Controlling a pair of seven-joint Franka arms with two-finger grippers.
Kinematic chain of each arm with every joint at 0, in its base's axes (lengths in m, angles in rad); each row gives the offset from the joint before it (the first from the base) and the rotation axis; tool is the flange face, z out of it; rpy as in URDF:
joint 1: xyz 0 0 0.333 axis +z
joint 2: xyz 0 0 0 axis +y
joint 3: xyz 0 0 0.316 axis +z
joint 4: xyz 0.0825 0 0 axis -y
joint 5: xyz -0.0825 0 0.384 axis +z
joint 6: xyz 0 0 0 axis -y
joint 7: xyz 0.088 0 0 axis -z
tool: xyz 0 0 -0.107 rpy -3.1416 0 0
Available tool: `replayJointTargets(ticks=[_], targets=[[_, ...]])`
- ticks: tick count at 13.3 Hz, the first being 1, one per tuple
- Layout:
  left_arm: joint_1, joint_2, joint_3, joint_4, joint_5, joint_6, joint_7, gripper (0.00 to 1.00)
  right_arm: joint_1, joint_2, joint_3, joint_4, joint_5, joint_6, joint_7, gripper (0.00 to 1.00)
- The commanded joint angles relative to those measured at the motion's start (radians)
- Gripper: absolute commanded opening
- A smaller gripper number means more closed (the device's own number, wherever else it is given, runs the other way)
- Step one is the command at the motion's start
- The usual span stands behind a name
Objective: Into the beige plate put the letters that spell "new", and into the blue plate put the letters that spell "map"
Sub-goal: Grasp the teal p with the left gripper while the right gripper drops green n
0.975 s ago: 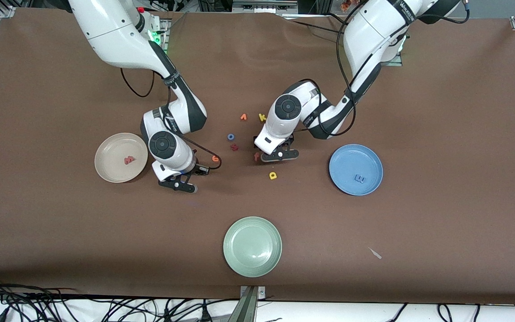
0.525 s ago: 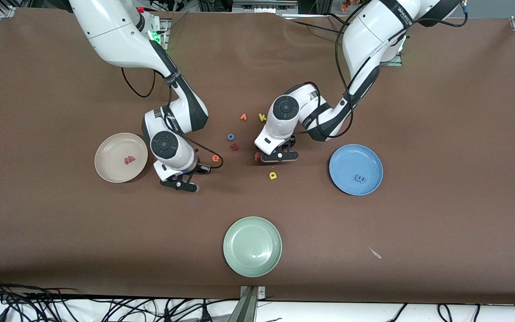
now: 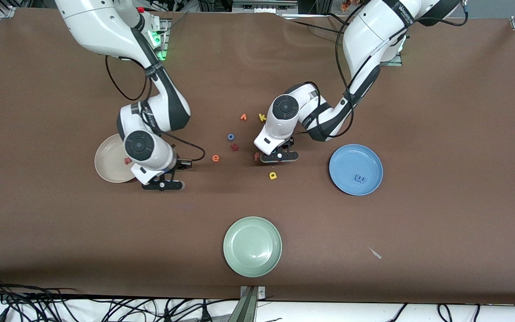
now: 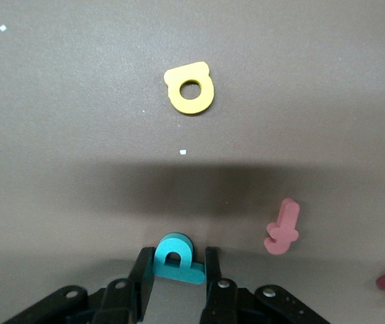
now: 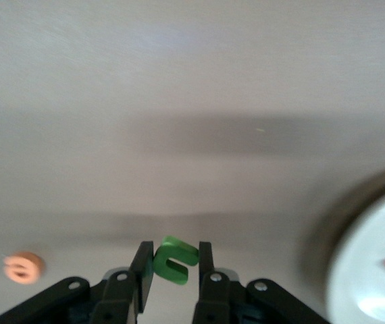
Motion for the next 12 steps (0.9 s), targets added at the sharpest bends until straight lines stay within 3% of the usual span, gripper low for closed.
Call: replayJointTargets(ticks=[1, 6, 9, 10, 11, 12], targets=[[-0.001, 0.005, 0.006, 0.017, 0.025, -0.033, 0.005, 0.15, 0.001, -0.121, -0.044, -0.14, 0.014, 0.004, -0.125, 0.2], [0.008, -0.041, 0.004, 0.028, 0.026, -0.102, 0.012, 0.13, 0.001, -0.193, -0.177, -0.276, 0.013, 0.046, -0.36, 0.2], [0.028, -0.083, 0.004, 0.055, 0.025, -0.237, 0.115, 0.13, -0.002, -0.173, -0.228, -0.309, 0.013, 0.046, -0.412, 0.2], [0.037, -0.098, 0.004, 0.057, 0.025, -0.265, 0.147, 0.13, -0.006, -0.167, -0.234, -0.309, 0.014, 0.043, -0.411, 0.32], [0.057, -0.112, 0.004, 0.055, 0.025, -0.282, 0.176, 0.13, -0.008, -0.165, -0.236, -0.306, 0.016, 0.041, -0.4, 0.75], [0.077, -0.125, 0.004, 0.055, 0.025, -0.302, 0.201, 0.14, -0.008, -0.167, -0.236, -0.3, 0.017, 0.033, -0.391, 1.0]])
